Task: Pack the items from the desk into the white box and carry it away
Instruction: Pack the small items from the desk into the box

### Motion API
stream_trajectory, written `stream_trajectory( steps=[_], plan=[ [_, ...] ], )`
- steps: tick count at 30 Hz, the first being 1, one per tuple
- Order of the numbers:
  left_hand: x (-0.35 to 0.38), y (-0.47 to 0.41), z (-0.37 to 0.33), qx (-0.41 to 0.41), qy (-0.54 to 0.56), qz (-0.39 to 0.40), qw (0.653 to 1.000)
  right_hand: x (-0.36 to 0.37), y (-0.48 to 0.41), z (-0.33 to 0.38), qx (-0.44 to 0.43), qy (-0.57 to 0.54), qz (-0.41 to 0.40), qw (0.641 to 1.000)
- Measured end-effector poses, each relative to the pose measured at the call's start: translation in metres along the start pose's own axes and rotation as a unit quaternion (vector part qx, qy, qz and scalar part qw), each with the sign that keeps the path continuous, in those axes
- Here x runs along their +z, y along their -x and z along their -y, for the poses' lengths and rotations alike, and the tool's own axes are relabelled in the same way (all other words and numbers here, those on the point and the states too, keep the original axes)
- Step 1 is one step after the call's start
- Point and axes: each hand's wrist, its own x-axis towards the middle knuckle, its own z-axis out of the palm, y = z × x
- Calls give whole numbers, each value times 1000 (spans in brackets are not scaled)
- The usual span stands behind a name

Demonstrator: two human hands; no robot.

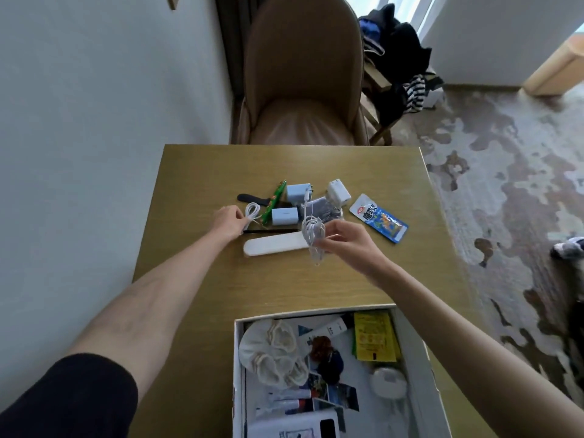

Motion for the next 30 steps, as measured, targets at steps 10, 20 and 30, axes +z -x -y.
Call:
stream_trajectory(
  steps=[10, 20, 30],
  plan=[
    [-40, 61, 15, -43, 271, -65, 959, 37, 12, 16, -28, -80, 75, 994],
    [-60, 200, 26, 78, 484, -7, 871, 71, 61, 34, -22, -269, 99, 958],
    [-36, 276, 39, 167, 501, 105, 843, 76, 164, 17, -1, -137, 22, 990]
  ],
)
